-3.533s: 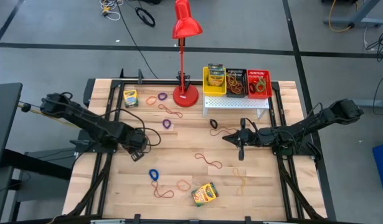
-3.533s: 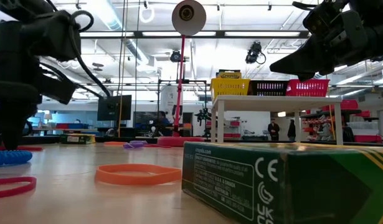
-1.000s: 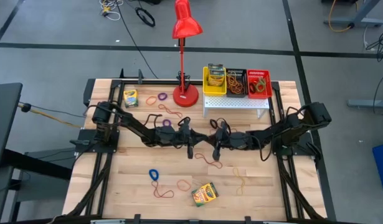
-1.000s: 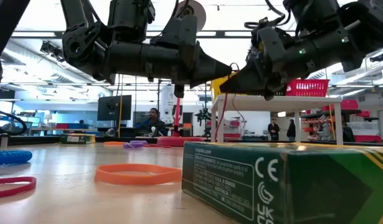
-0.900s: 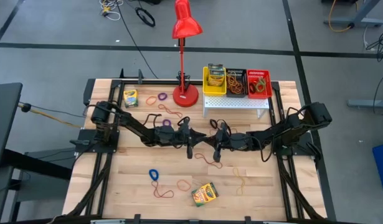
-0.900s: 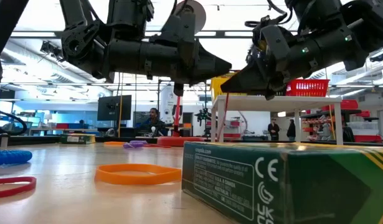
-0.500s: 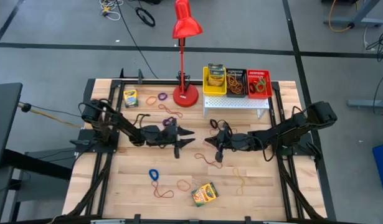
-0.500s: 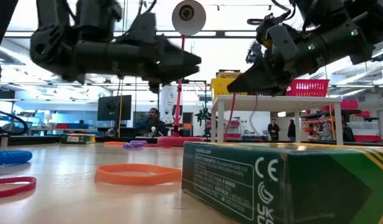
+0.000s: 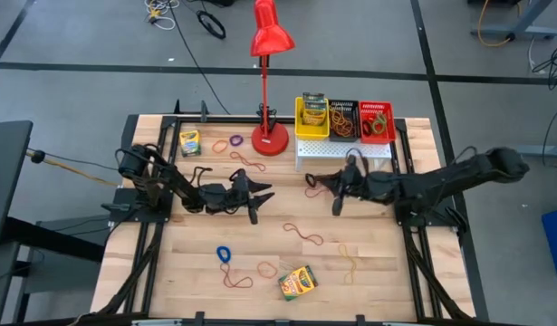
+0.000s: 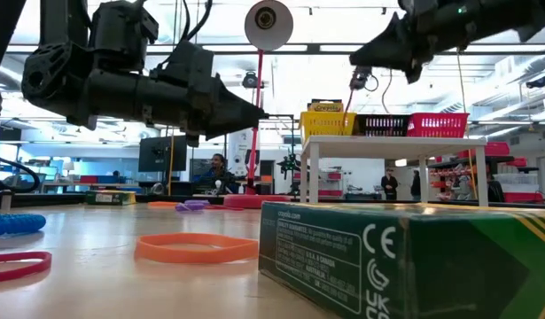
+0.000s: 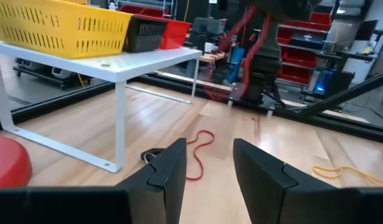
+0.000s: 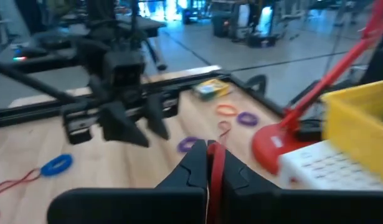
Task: Pick & Place Office Desk Supplies
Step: Put the red rubber band into the black bin on the shelf
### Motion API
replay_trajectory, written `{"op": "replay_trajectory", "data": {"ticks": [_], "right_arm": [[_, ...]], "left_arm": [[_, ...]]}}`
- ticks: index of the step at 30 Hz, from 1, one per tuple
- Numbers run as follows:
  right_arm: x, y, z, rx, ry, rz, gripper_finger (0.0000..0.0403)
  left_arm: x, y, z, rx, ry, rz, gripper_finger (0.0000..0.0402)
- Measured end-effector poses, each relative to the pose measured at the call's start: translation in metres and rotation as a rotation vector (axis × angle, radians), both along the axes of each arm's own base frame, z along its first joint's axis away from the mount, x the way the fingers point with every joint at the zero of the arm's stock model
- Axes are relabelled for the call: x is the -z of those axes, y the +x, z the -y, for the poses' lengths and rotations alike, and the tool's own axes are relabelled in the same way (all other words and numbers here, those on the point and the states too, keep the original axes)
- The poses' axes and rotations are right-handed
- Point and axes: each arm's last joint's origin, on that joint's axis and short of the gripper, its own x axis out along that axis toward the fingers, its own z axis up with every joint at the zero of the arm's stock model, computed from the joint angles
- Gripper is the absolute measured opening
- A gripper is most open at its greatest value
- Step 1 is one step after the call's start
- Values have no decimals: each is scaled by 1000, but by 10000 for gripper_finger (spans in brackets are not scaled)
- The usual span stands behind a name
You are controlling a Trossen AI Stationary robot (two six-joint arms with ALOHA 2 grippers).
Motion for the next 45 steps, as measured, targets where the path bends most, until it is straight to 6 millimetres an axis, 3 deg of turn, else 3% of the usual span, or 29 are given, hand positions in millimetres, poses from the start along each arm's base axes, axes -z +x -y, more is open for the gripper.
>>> {"op": "replay_trajectory", "data": {"ticks": [15,18,33,40,45], "right_arm": [[-99,-8,49,219,-80,-98,0],[-109,-12,62,272,-91,-122,0],[-101,-37,136,428,-25,-214,0],[-79,-28,176,492,-4,-297,0],[-66,-19,188,478,22,-333,6]], "left_arm": [[0,0,0,-1,0,-3,139],[0,0,0,-1,0,-4,139],[0,0,-2,-8,0,-4,139],[1,0,-2,-9,0,-4,139],[1,0,-2,-7,0,-4,139]]}}
